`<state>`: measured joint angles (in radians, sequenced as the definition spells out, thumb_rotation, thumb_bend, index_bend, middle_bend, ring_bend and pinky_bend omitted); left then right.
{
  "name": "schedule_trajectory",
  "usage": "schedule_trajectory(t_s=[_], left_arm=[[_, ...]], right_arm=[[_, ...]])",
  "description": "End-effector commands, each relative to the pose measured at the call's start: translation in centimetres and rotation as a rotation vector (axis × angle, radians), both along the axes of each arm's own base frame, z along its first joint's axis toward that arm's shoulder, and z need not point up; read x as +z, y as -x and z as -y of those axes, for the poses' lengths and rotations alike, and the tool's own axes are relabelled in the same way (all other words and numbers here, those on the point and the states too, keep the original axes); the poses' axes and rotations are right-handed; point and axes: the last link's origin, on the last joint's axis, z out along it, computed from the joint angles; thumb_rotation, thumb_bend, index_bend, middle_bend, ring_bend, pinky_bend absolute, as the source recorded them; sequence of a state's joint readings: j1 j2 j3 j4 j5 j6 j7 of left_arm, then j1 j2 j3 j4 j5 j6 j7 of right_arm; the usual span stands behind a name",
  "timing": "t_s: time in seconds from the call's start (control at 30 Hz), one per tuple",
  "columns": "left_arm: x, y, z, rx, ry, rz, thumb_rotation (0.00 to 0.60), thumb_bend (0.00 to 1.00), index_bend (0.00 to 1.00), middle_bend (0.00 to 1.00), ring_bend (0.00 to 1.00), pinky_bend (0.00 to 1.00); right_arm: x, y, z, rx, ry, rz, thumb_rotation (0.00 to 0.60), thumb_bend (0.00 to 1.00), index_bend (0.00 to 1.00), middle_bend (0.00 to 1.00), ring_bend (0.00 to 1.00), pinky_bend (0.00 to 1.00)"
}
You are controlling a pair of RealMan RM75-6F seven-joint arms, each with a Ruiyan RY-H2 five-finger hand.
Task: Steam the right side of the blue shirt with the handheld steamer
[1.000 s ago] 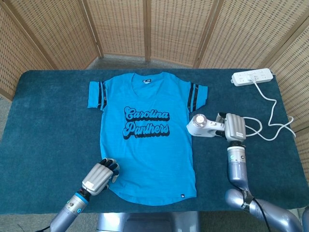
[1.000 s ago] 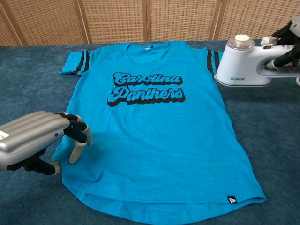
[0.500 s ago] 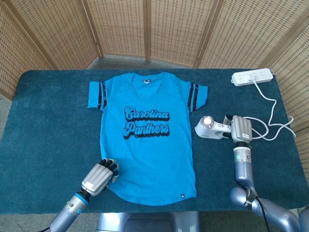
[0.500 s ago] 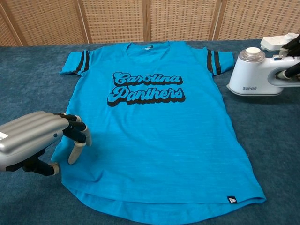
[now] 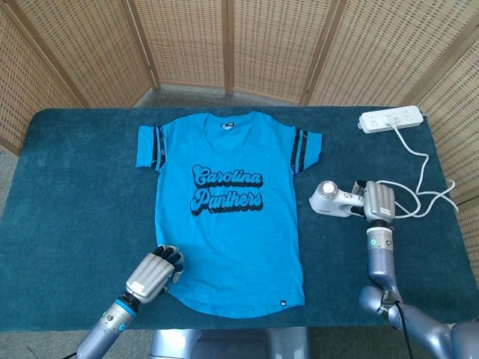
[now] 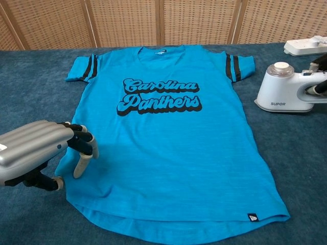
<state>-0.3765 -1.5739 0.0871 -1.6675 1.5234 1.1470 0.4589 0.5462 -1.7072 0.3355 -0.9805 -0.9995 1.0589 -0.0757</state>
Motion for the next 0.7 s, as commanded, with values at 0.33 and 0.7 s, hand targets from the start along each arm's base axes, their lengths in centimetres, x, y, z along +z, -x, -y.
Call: schedule_trajectory(t_s=[0.33, 0.7], left_arm=[[-0.2, -0.1, 0.0, -0.001, 0.004, -0.003, 0.6, 0.42, 0.65, 0.37, 0.23, 0.22], [-0.4, -0.2, -0.1, -0.004, 0.006, -0.001, 0.6, 0.42, 0.65, 0.37, 0.23, 0.22]], right_arm=[[-0.1, 0.4, -0.1, 0.021, -0.036, -0.028, 0.6, 0.35, 0.36, 0.36, 0.29, 0.28], [1.1, 0.4, -0.7, 0.046, -0.075, -0.1, 0.6, 0.33, 0.19, 0.24, 0.16, 0.14]])
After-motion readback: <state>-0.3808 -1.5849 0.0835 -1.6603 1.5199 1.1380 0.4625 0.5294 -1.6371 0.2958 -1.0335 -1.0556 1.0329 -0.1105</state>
